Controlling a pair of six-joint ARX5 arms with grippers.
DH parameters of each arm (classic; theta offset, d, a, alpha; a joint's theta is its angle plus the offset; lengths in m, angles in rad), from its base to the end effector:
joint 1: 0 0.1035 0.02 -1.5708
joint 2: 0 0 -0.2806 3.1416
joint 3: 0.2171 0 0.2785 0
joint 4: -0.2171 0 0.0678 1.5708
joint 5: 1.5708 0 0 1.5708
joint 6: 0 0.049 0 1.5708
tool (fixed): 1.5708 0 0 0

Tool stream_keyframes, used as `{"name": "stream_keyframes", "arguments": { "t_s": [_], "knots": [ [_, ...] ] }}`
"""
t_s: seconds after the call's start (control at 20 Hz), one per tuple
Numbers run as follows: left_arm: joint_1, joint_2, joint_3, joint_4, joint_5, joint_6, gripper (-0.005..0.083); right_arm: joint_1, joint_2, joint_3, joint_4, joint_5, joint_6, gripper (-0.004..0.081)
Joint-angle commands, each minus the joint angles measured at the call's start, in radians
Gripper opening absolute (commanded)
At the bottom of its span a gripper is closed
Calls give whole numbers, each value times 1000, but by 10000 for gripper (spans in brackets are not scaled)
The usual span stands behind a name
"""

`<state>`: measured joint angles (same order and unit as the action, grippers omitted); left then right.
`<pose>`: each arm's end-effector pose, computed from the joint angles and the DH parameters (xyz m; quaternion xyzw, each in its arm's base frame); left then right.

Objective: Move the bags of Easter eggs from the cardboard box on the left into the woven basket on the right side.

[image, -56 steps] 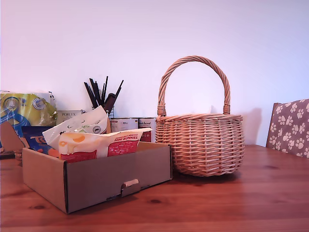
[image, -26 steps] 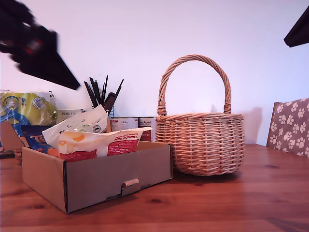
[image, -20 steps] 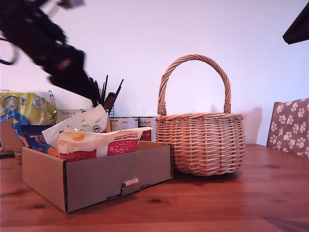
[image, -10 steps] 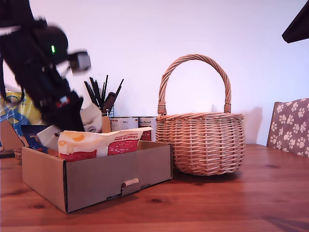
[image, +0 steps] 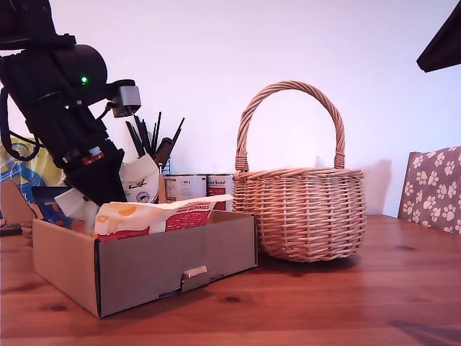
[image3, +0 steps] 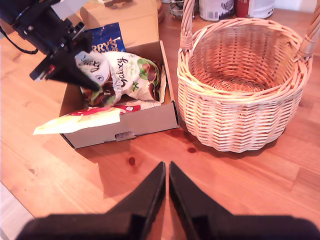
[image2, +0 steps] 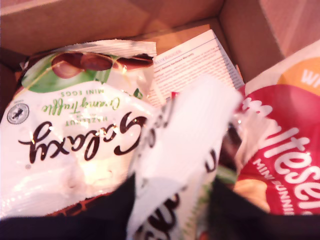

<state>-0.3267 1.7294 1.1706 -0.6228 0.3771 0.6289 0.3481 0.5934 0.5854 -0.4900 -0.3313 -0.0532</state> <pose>0.3444 -0.1357 0.1824 0.2278 0.4410 -0.4445 0.7457 0.1450 0.0696 0.2637 -0.0264 0.2377 0.3294 0.9134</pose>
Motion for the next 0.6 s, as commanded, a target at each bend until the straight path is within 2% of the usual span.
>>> {"name": "stream_keyframes", "arguments": {
  "t_s": [0.0,0.2,0.3,0.35,0.4,0.55],
  "knots": [
    [-6,-14,47,-37,8,-4,74,-2,0,11,10,-3,-1,-13],
    [-11,-56,203,-157,35,-38,75,-2,0,11,6,-3,-1,-13],
    [-29,-70,280,-160,136,-128,75,-2,0,11,8,-3,-1,-13],
    [-44,-70,309,-145,220,-144,75,-2,0,11,8,-3,-1,-13],
    [-65,-69,320,-104,267,-151,77,-2,0,11,8,-2,-1,-13],
    [-176,-64,320,76,294,-224,78,-2,0,11,8,-2,-1,-13]
  ]
}}
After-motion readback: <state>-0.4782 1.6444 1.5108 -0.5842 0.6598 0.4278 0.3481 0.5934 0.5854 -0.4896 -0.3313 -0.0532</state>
